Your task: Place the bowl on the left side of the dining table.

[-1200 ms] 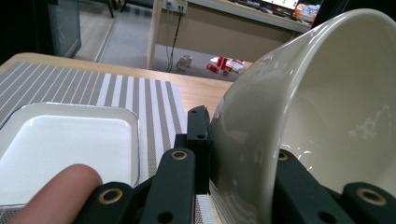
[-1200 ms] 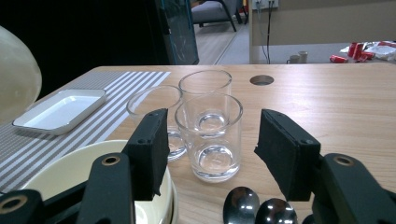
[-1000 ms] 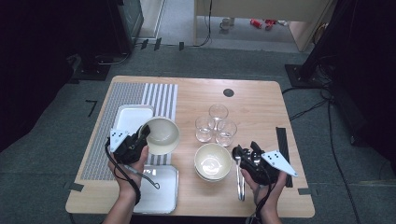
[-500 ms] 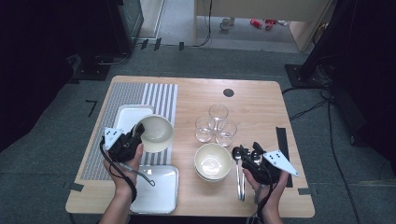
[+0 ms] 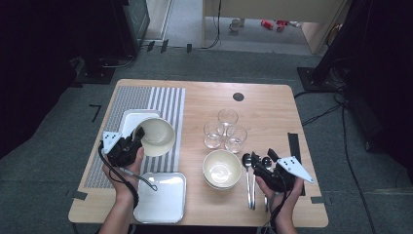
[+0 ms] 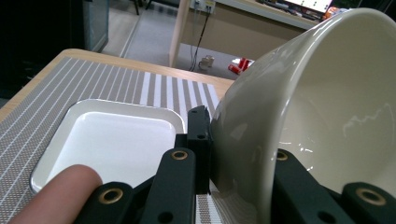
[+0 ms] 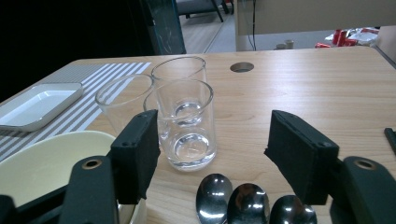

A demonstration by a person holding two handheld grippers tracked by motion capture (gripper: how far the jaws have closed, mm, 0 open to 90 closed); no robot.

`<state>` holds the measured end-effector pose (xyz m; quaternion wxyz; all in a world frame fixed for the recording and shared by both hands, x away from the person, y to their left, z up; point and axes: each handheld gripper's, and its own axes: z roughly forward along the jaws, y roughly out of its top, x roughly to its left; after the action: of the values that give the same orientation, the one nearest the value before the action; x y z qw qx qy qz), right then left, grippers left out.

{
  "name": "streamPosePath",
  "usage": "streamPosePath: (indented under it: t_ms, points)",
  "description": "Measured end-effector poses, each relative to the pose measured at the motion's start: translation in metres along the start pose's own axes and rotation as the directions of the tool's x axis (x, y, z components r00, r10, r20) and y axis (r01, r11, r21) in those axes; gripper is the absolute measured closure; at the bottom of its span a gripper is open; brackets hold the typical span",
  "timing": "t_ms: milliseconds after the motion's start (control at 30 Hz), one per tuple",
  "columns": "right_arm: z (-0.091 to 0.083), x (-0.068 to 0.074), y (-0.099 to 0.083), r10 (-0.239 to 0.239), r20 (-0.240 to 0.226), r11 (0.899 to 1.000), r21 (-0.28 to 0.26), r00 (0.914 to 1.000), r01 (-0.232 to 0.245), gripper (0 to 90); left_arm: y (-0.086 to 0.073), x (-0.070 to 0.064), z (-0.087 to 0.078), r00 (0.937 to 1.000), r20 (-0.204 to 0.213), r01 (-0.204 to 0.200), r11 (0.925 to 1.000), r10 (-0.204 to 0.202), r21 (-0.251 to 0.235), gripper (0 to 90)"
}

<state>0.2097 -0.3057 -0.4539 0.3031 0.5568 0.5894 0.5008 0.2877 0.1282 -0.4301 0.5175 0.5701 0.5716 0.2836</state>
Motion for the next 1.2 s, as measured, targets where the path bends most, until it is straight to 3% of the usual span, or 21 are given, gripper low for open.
streamPosePath:
  t_ms: [300, 667, 933, 1200]
  points:
    - [-0.004, -0.007, -0.002, 0.006, 0.02, 1.0, 0.001, 0.9998, -0.006, 30.7, 0.002, 0.006, 0.004, 0.9999, -0.017, -0.002, 1.0, 0.002, 0.004, 81.5]
    - [-0.009, -0.021, -0.007, 0.02, 0.027, 1.0, 0.007, 0.9994, -0.02, 20.3, 0.004, 0.016, 0.009, 0.9991, -0.041, 0.012, 0.9999, -0.011, 0.01, 81.6]
    - [-0.007, -0.019, -0.01, -0.023, 0.052, 0.999, 0.037, 0.9984, 0.021, 17.2, 0.004, 0.021, 0.013, 0.9987, -0.048, 0.019, 0.9997, -0.019, 0.017, 81.7]
    - [-0.006, -0.02, -0.012, -0.024, 0.062, 0.999, 0.041, 0.9977, 0.022, 17.4, 0.005, 0.028, 0.017, 0.9977, -0.061, 0.03, 0.9992, -0.028, 0.027, 81.7]
